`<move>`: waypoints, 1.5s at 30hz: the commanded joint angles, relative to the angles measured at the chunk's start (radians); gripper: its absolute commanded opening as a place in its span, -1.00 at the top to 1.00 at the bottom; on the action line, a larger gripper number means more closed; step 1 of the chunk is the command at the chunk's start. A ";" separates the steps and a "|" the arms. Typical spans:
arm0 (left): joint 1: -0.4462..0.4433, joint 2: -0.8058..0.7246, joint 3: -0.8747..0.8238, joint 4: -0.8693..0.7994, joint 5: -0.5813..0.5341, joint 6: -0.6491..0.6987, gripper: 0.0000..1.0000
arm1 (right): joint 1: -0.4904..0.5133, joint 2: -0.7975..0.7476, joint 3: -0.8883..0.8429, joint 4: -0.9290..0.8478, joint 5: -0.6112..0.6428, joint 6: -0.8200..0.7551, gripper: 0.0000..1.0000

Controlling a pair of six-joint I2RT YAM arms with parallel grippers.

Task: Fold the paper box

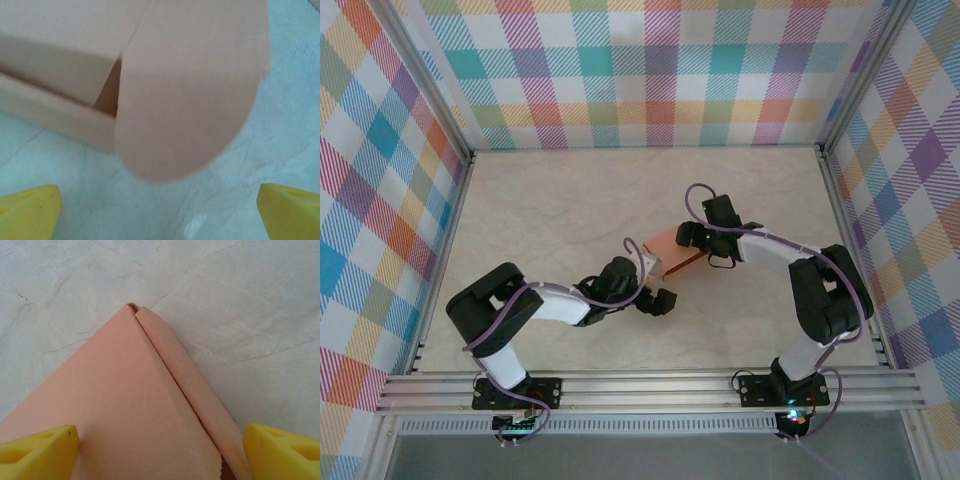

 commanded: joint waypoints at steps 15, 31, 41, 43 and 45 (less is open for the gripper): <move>0.027 -0.375 0.105 -0.377 -0.192 -0.317 -1.00 | 0.007 -0.062 0.011 0.029 -0.044 -0.154 -0.72; 0.100 -0.043 0.430 -0.713 -0.278 -0.554 -0.47 | -0.035 -0.085 0.049 -0.108 -0.064 -0.231 -0.71; 0.102 0.029 0.385 -0.679 -0.258 -0.583 -0.18 | -0.046 -0.057 -0.008 -0.118 -0.056 -0.246 -0.46; 0.105 0.043 0.383 -0.679 -0.257 -0.583 -0.17 | -0.046 -0.061 -0.014 -0.125 -0.061 -0.257 -0.48; 0.106 0.054 0.385 -0.677 -0.252 -0.584 -0.16 | -0.047 -0.075 -0.019 -0.124 -0.066 -0.262 -0.59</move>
